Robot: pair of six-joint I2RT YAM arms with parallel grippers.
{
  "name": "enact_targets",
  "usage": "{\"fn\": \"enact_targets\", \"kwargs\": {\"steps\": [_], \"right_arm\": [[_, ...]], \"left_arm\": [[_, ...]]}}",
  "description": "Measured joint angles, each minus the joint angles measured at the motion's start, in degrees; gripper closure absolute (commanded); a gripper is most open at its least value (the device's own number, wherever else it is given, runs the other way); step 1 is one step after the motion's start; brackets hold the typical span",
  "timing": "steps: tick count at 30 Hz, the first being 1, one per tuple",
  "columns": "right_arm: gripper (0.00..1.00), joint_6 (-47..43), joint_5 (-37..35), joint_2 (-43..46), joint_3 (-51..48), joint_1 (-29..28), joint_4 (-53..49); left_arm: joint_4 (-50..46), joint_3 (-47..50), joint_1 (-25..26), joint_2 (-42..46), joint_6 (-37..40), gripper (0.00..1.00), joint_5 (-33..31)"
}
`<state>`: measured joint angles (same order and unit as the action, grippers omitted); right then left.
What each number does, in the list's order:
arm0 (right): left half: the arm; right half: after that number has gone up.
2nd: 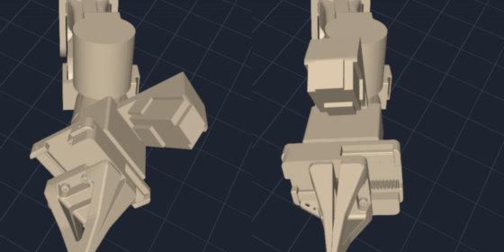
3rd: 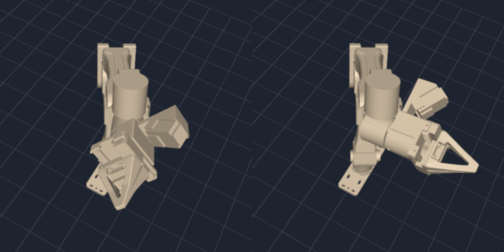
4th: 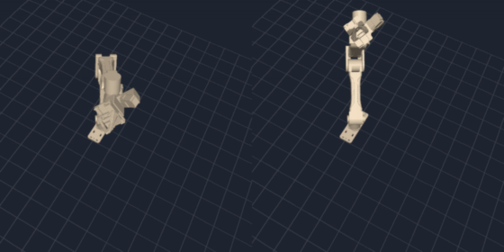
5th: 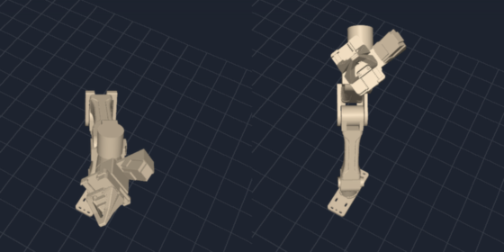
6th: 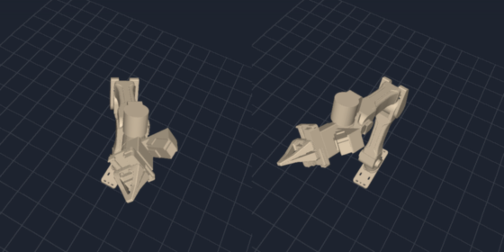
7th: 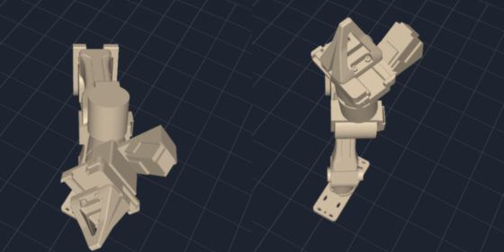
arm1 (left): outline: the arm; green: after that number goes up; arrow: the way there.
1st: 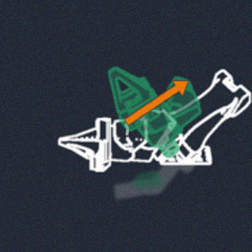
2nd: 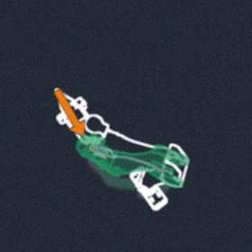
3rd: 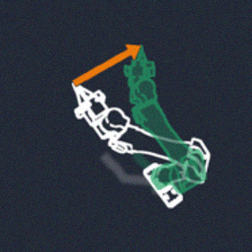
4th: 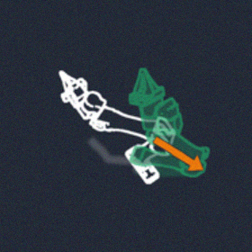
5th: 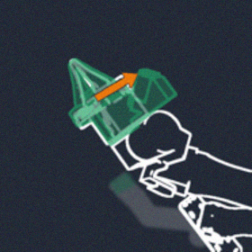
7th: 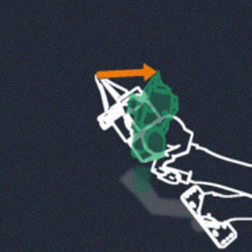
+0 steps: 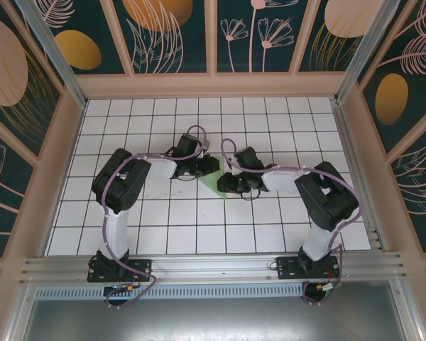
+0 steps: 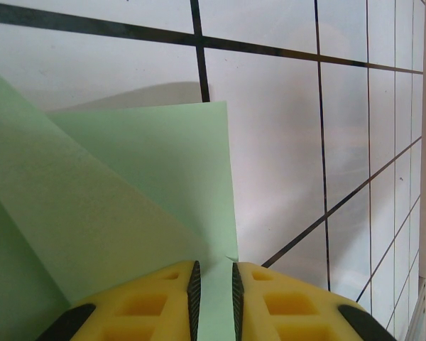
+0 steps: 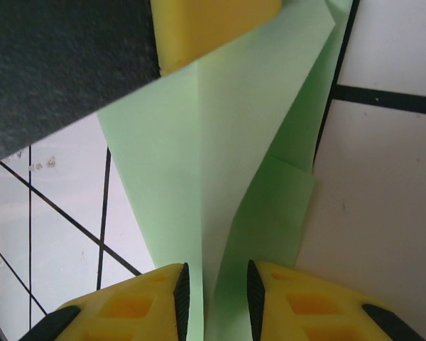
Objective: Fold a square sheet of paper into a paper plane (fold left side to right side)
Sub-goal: Fourth fold the wing at the center of the table.
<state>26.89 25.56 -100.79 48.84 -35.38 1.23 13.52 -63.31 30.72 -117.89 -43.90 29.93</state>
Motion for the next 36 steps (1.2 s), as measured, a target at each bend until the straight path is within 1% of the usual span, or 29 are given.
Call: {"fn": "enact_targets", "kwargs": {"steps": [3,8,11,17,19,22,26,28,31,34,36], "right_arm": [[0.75,0.02,0.0,-0.42,0.39,0.0,0.0],[0.9,-0.63,0.22,-0.96,0.85,-0.09,0.07],[0.95,-1.05,0.61,-1.31,0.96,-0.09,0.02],[0.99,-1.55,1.09,-1.33,0.96,-0.09,0.04],[0.98,-1.75,1.18,-1.33,0.96,-0.02,0.04],[0.9,-2.27,1.51,-1.27,0.96,0.15,-0.02],[0.74,-2.89,1.66,0.31,0.94,0.17,-1.86],[0.7,-3.04,1.88,2.47,0.9,0.17,-3.45],[0.7,-3.13,2.45,6.84,0.9,0.17,-4.72],[0.74,-2.95,3.69,9.53,0.9,0.17,-4.48],[0.76,-2.56,5.09,9.6,0.9,0.17,-3.54]], "left_arm": [[0.0,0.02,0.0,0.0,0.0,0.76,0.0],[0.0,0.02,0.0,0.0,0.0,0.76,0.0],[0.0,0.02,0.0,0.0,0.02,0.76,0.0],[0.0,0.02,0.0,0.0,0.02,0.76,0.0],[0.0,0.02,0.0,0.0,0.02,0.76,0.0],[0.0,0.02,0.0,0.0,0.02,0.76,0.0],[0.0,0.02,0.0,0.0,0.02,0.76,-0.02],[0.0,0.02,0.0,0.0,0.0,0.76,0.0],[0.0,0.02,0.0,0.0,0.0,0.76,-0.02],[-0.02,0.02,0.0,0.0,0.0,0.76,-0.02],[-0.02,0.02,0.0,0.0,0.02,0.76,-0.02]]}}
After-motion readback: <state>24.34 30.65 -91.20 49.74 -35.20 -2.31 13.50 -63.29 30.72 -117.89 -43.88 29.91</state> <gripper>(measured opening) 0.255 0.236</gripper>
